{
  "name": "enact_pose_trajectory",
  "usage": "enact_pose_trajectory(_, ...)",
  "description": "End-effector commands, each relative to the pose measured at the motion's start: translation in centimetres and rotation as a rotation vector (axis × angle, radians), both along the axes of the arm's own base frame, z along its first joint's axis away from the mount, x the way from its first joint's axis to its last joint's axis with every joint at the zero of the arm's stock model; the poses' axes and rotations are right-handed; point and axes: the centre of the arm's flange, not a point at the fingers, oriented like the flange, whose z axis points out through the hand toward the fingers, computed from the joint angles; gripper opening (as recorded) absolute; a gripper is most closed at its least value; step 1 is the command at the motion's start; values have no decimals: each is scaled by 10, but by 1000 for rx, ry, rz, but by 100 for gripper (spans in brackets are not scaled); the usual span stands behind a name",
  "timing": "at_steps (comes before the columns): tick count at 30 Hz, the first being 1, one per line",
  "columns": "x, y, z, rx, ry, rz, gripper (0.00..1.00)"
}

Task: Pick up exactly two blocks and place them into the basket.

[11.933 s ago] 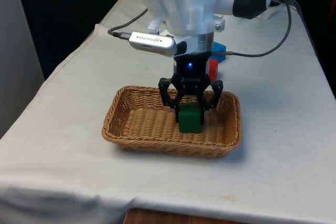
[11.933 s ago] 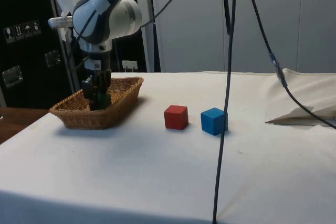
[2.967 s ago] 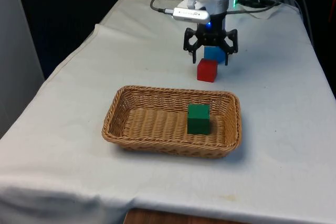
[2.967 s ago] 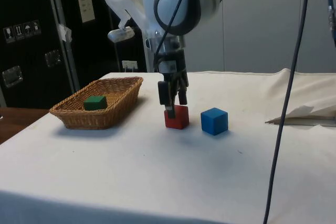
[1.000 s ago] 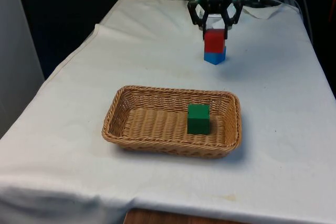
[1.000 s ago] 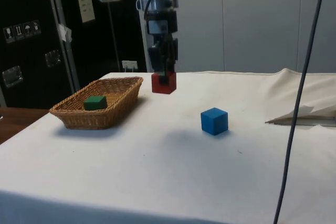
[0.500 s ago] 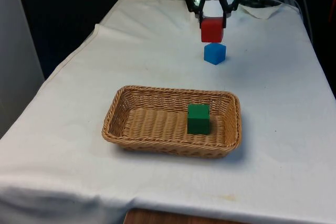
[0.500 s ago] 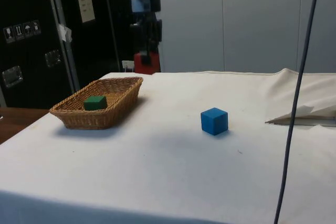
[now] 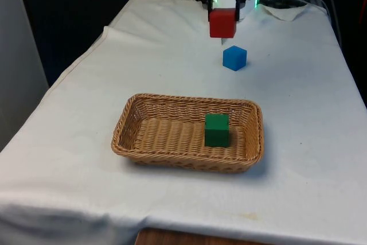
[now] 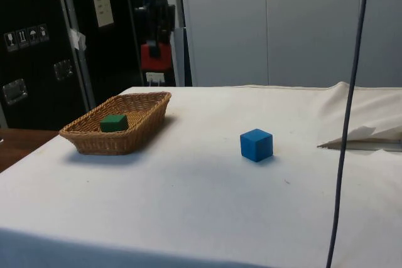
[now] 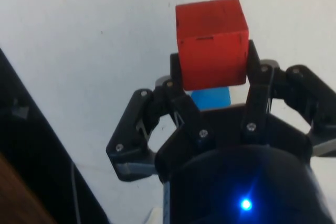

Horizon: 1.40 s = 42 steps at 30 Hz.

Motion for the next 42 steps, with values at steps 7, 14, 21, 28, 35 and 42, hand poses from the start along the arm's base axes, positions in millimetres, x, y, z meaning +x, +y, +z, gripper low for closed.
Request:
enact_pose_trajectory(7, 21, -9, 20, 1, 1, 0, 2)
enact_pose_trajectory(14, 41, -15, 38, -16, -15, -1, 2)
enact_pose_trajectory(21, 66, -22, 38, -29, -3, 0, 2)
enact_pose_trajectory(28, 86, -30, 21, -44, -8, -2, 2)
enact_pose_trajectory(35, 107, -39, 3, -56, -13, -4, 2)
enact_pose_trajectory(42, 126, -44, -15, -67, -17, -7, 2)
